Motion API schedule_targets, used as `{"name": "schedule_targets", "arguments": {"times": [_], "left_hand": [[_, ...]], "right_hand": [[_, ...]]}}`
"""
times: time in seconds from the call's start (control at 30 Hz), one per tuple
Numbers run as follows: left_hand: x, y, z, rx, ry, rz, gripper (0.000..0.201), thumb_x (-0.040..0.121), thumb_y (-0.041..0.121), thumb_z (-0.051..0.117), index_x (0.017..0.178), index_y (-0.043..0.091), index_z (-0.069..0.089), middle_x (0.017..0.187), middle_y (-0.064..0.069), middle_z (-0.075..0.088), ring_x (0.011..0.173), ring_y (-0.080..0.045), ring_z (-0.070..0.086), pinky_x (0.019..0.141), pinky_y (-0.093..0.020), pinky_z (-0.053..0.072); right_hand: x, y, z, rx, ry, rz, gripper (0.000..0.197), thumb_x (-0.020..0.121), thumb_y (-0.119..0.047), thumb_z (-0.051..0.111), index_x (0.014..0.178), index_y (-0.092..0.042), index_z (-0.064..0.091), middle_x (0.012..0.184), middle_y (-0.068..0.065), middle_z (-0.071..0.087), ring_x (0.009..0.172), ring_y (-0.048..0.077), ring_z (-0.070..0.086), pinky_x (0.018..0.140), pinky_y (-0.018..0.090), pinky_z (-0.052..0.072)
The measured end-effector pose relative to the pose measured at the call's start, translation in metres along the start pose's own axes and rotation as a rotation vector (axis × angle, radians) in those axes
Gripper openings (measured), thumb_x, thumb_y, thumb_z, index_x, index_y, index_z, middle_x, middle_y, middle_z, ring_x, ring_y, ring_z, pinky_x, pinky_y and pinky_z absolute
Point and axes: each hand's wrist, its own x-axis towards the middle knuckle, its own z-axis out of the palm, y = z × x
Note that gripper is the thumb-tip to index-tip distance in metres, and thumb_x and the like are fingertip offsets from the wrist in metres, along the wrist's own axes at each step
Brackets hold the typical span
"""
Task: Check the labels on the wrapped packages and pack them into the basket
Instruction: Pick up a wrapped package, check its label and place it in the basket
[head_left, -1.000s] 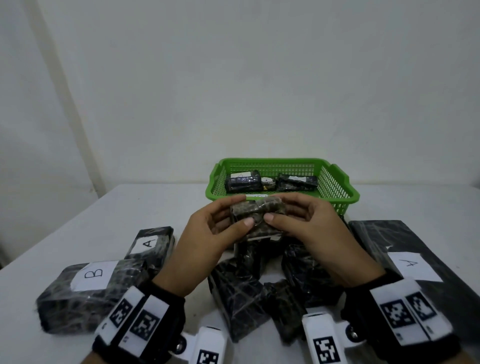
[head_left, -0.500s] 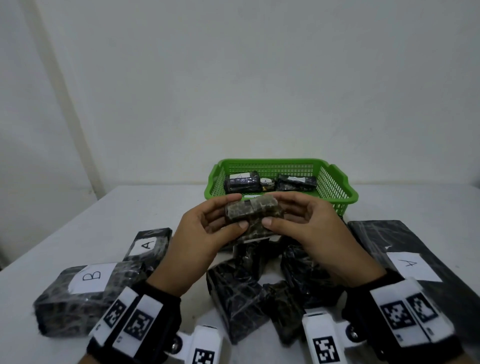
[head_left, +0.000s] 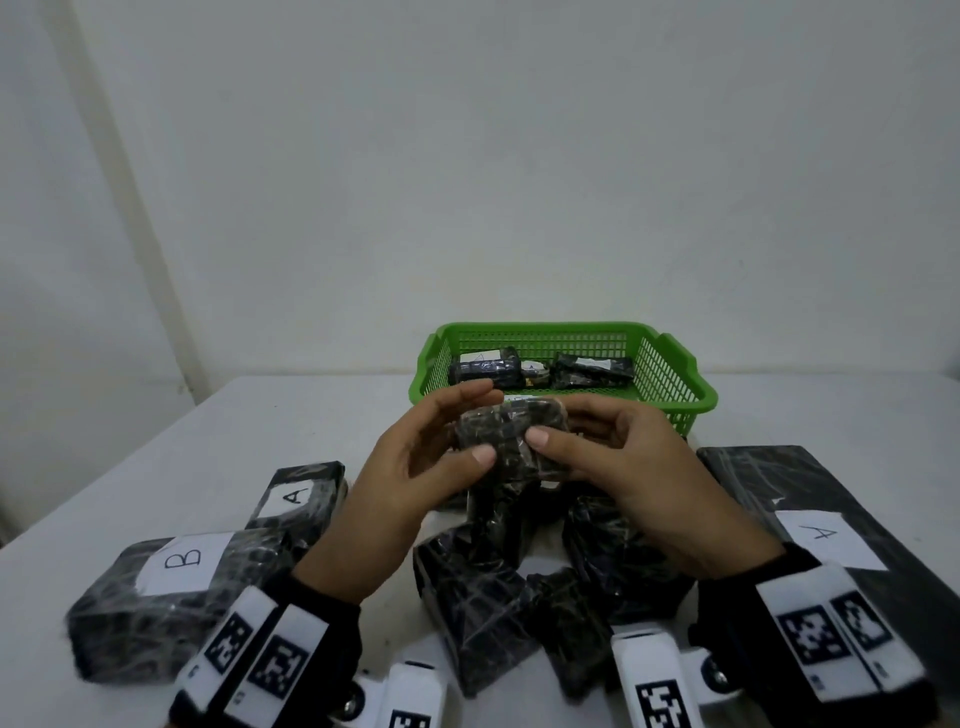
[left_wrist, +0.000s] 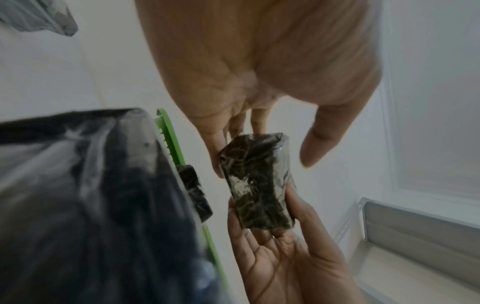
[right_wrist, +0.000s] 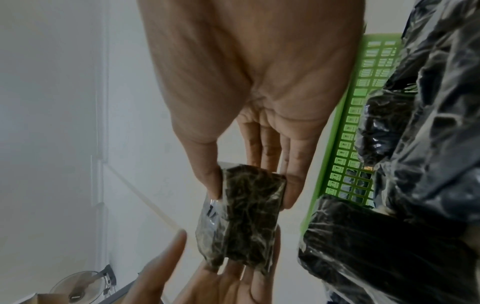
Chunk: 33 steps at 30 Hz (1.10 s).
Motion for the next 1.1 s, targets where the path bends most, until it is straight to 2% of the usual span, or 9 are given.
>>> {"name": "schedule_targets", "arguments": {"times": [0.13, 0.3, 0.43, 0.53, 0.63, 0.73, 0.87, 0.97, 1.1], "left_hand": [[0.002, 0.002, 0.004, 0.091, 0.112, -0.02, 0.031, 0.09, 0.013, 0.067, 0.121, 0.007, 0.069, 0.111, -0.004, 0.077, 0.106, -0.021, 0.072, 0.085, -0.022, 0.057], [0.001, 0.003, 0.006, 0.093, 0.064, -0.012, 0.034, 0.088, 0.014, 0.066, 0.122, 0.006, 0.068, 0.114, -0.004, 0.076, 0.108, -0.017, 0.072, 0.089, -0.023, 0.056], [0.001, 0.002, 0.004, 0.087, 0.099, 0.004, 0.036, 0.089, 0.011, 0.066, 0.124, 0.007, 0.067, 0.115, -0.004, 0.075, 0.111, -0.019, 0.071, 0.089, -0.024, 0.057], [0.001, 0.004, 0.001, 0.097, 0.068, -0.003, 0.044, 0.089, 0.016, 0.066, 0.133, 0.017, 0.062, 0.123, 0.0, 0.072, 0.117, -0.014, 0.067, 0.095, -0.028, 0.055], [0.001, 0.004, -0.002, 0.222, 0.045, 0.013, 0.039, 0.089, 0.014, 0.07, 0.127, 0.022, 0.068, 0.119, 0.003, 0.073, 0.115, -0.013, 0.067, 0.096, -0.032, 0.056], [0.002, 0.002, -0.005, 0.215, 0.049, 0.009, 0.034, 0.089, 0.005, 0.07, 0.121, 0.018, 0.07, 0.112, -0.002, 0.075, 0.108, -0.017, 0.071, 0.09, -0.03, 0.056], [0.003, 0.002, -0.004, 0.073, 0.085, 0.019, 0.037, 0.08, 0.009, 0.073, 0.117, 0.009, 0.066, 0.111, -0.007, 0.075, 0.104, -0.024, 0.072, 0.086, -0.026, 0.056], [0.003, 0.002, -0.001, -0.022, 0.078, 0.041, 0.042, 0.076, 0.006, 0.072, 0.117, 0.005, 0.061, 0.113, -0.008, 0.074, 0.107, -0.022, 0.071, 0.087, -0.026, 0.056], [0.002, 0.002, -0.001, -0.062, 0.027, 0.066, 0.041, 0.08, -0.002, 0.069, 0.119, 0.004, 0.056, 0.123, -0.006, 0.069, 0.118, -0.019, 0.066, 0.095, -0.028, 0.054]], "right_hand": [[-0.002, -0.001, 0.003, -0.018, -0.019, -0.002, 0.035, 0.08, -0.025, 0.082, 0.113, -0.015, 0.078, 0.104, 0.0, 0.082, 0.099, 0.015, 0.078, 0.08, 0.021, 0.059], [-0.001, -0.002, 0.004, -0.042, 0.041, -0.016, 0.031, 0.083, -0.025, 0.084, 0.112, -0.017, 0.079, 0.104, 0.001, 0.082, 0.1, 0.018, 0.078, 0.095, 0.04, 0.061], [0.0, 0.0, 0.003, -0.021, 0.013, -0.011, 0.053, 0.07, -0.034, 0.087, 0.12, -0.022, 0.073, 0.111, 0.0, 0.08, 0.109, 0.019, 0.076, 0.104, 0.047, 0.056], [0.001, 0.001, 0.0, -0.045, 0.039, -0.063, 0.048, 0.07, -0.03, 0.089, 0.116, -0.022, 0.076, 0.111, 0.0, 0.08, 0.11, 0.019, 0.075, 0.106, 0.047, 0.055], [0.001, 0.001, -0.003, -0.046, 0.052, -0.103, 0.045, 0.073, -0.01, 0.09, 0.115, -0.019, 0.077, 0.11, 0.003, 0.08, 0.109, 0.022, 0.075, 0.1, 0.041, 0.06], [0.0, 0.0, -0.001, -0.027, 0.032, -0.104, 0.051, 0.07, -0.017, 0.09, 0.119, -0.019, 0.076, 0.114, 0.003, 0.079, 0.113, 0.02, 0.074, 0.1, 0.039, 0.059], [0.0, -0.005, 0.003, 0.161, -0.032, 0.033, 0.047, 0.087, -0.038, 0.077, 0.128, -0.015, 0.071, 0.123, 0.008, 0.076, 0.115, 0.031, 0.073, 0.106, 0.047, 0.055], [-0.004, -0.01, 0.005, 0.237, -0.109, 0.18, 0.053, 0.091, -0.049, 0.067, 0.127, -0.011, 0.072, 0.125, 0.015, 0.075, 0.118, 0.041, 0.07, 0.106, 0.049, 0.055], [-0.005, -0.012, 0.006, 0.333, -0.181, 0.219, 0.045, 0.092, -0.037, 0.067, 0.123, -0.005, 0.073, 0.122, 0.02, 0.075, 0.114, 0.035, 0.073, 0.102, 0.042, 0.058]]}}
